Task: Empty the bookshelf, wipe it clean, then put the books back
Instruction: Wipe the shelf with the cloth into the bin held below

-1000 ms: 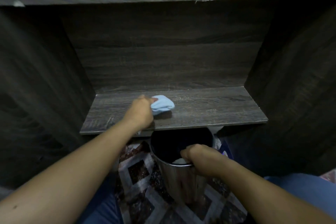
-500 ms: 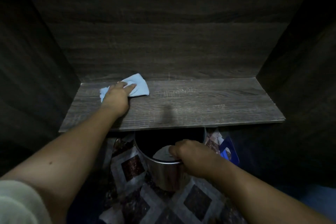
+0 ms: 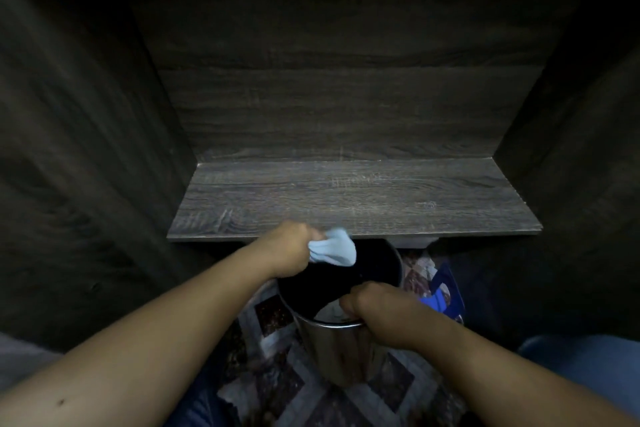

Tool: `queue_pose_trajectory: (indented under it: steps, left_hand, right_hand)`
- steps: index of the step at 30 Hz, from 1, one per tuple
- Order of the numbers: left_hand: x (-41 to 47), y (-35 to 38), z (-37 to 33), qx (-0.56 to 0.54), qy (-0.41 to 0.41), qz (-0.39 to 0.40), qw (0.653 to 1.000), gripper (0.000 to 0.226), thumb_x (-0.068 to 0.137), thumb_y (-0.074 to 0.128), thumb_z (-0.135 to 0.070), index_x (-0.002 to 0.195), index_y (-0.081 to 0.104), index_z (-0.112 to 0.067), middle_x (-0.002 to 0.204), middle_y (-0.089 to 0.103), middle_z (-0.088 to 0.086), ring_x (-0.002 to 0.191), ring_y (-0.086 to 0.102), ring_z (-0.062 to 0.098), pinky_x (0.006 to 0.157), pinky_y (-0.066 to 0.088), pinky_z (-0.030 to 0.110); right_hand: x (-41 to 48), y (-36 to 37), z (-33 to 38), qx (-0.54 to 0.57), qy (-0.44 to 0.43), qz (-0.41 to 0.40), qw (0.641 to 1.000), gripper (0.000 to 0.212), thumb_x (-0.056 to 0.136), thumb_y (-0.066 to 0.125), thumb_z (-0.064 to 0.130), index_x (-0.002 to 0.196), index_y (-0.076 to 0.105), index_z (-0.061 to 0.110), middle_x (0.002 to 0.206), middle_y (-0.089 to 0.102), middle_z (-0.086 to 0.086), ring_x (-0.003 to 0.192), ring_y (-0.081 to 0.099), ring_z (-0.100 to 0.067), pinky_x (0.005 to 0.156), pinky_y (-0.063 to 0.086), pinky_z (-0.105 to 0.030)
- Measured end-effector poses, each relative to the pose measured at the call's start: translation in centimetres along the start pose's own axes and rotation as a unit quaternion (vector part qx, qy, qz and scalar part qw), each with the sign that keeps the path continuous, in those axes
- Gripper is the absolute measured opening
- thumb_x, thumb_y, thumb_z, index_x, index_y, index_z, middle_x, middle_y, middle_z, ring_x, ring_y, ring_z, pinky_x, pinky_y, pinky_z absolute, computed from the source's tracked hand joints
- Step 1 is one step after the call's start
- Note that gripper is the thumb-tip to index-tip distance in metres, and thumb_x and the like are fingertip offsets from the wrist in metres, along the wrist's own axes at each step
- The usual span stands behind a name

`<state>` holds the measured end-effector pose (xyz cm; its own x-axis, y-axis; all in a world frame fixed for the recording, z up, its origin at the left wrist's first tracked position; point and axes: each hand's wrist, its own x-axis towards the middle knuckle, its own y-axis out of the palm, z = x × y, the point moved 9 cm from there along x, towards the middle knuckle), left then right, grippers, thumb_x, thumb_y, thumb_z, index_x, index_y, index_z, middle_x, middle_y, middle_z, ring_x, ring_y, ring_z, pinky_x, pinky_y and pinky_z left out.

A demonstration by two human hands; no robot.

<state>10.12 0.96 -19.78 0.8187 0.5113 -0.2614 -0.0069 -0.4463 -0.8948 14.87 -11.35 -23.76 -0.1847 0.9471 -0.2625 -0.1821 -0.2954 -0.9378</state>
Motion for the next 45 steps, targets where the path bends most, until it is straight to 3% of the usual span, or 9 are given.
queue_pose_trajectory:
  steps: [2, 5, 8, 12, 23, 27, 34, 39, 45]
  left_hand:
    - [-1.4, 0.2, -0.5, 0.003, -0.007, 0.015, 1.0, 0.021, 0.085, 0.063, -0.017, 0.104, 0.071, -0.022, 0.101, 0.072, 0.003, 0.097, 0.065, 0.019, 0.082, 0.052, 0.033]
    - [-2.8, -2.1, -0.5, -0.018, -0.025, -0.071, 0.997, 0.022, 0.086, 0.059, -0.009, 0.102, 0.069, -0.02, 0.102, 0.071, 0.006, 0.099, 0.065, 0.024, 0.081, 0.051, 0.033]
    - [-3.8, -4.6, -0.8, -0.059, -0.045, -0.162, 0.984, 0.041, 0.087, 0.053, -0.003, 0.121, 0.065, -0.022, 0.119, 0.066, 0.011, 0.11, 0.06, 0.03, 0.091, 0.049, 0.036]
    - [-4.0, -6.0, -1.0, -0.092, -0.071, -0.25, 0.961, 0.051, 0.088, 0.048, 0.002, 0.132, 0.058, -0.023, 0.126, 0.06, 0.014, 0.115, 0.055, 0.032, 0.094, 0.04, 0.028]
    - [2.2, -6.1, 1.1, -0.11, -0.05, -0.336, 0.934, 0.055, 0.083, 0.046, 0.01, 0.131, 0.059, -0.013, 0.129, 0.056, 0.013, 0.118, 0.053, 0.029, 0.101, 0.033, 0.021]
    - [3.6, -5.9, 1.5, -0.069, -0.01, -0.377, 0.924, 0.057, 0.08, 0.037, -0.002, 0.13, 0.061, -0.014, 0.129, 0.055, 0.011, 0.117, 0.053, 0.032, 0.106, 0.04, 0.038]
    - [5.5, -4.2, 0.0, -0.01, 0.009, -0.373, 0.928, 0.059, 0.081, 0.044, 0.01, 0.132, 0.058, -0.014, 0.137, 0.05, 0.016, 0.12, 0.046, 0.038, 0.098, 0.042, 0.047]
    - [6.5, -2.7, 0.3, 0.011, 0.02, -0.34, 0.94, 0.058, 0.082, 0.048, 0.012, 0.133, 0.057, -0.014, 0.135, 0.052, 0.019, 0.122, 0.043, 0.04, 0.097, 0.044, 0.051]
    - [6.2, -2.0, 1.2, -0.01, -0.008, -0.308, 0.951, 0.043, 0.084, 0.054, 0.002, 0.126, 0.054, -0.01, 0.138, 0.053, 0.012, 0.133, 0.034, 0.038, 0.101, 0.039, 0.056]
  right_hand:
    - [-0.6, 0.1, 0.4, -0.003, -0.002, 0.003, 1.0, 0.012, 0.084, 0.055, 0.011, 0.097, 0.057, 0.012, 0.106, 0.059, -0.013, 0.1, 0.057, -0.033, 0.079, 0.047, -0.039]
    - [-1.2, 0.0, 0.5, -0.014, -0.003, -0.006, 1.0, 0.016, 0.086, 0.058, 0.013, 0.101, 0.058, 0.013, 0.107, 0.059, -0.011, 0.102, 0.057, -0.031, 0.082, 0.05, -0.039]
    - [-1.2, 0.3, 0.1, -0.014, -0.002, -0.01, 1.0, 0.017, 0.084, 0.06, 0.013, 0.101, 0.058, 0.014, 0.106, 0.059, -0.01, 0.102, 0.057, -0.03, 0.082, 0.052, -0.041]
    - [-1.0, 0.6, -0.8, -0.011, 0.011, -0.013, 1.0, 0.014, 0.087, 0.057, 0.011, 0.101, 0.058, 0.014, 0.105, 0.058, -0.01, 0.1, 0.057, -0.03, 0.08, 0.052, -0.041]
    - [2.0, 3.5, -6.0, -0.012, 0.075, -0.006, 0.997, 0.038, 0.09, 0.049, 0.01, 0.128, 0.053, 0.011, 0.123, 0.056, -0.013, 0.115, 0.051, -0.032, 0.087, 0.045, -0.038]
    - [3.1, 4.0, -7.7, -0.024, 0.094, -0.016, 0.995, 0.036, 0.095, 0.045, 0.014, 0.13, 0.052, 0.012, 0.13, 0.054, -0.011, 0.122, 0.048, -0.029, 0.092, 0.04, -0.034]
    - [4.8, 7.2, -10.9, -0.025, 0.141, 0.001, 0.99, 0.042, 0.095, 0.047, 0.017, 0.137, 0.051, 0.01, 0.137, 0.051, -0.013, 0.129, 0.045, -0.031, 0.106, 0.032, -0.035]
    - [5.1, 9.2, -12.5, -0.005, 0.173, 0.022, 0.985, 0.037, 0.093, 0.047, 0.011, 0.129, 0.056, 0.009, 0.13, 0.056, -0.013, 0.119, 0.055, -0.032, 0.097, 0.044, -0.039]
    - [5.3, 10.5, -13.0, 0.006, 0.194, 0.054, 0.979, 0.038, 0.097, 0.043, 0.008, 0.134, 0.053, 0.01, 0.136, 0.053, -0.014, 0.123, 0.053, -0.032, 0.099, 0.043, -0.039]
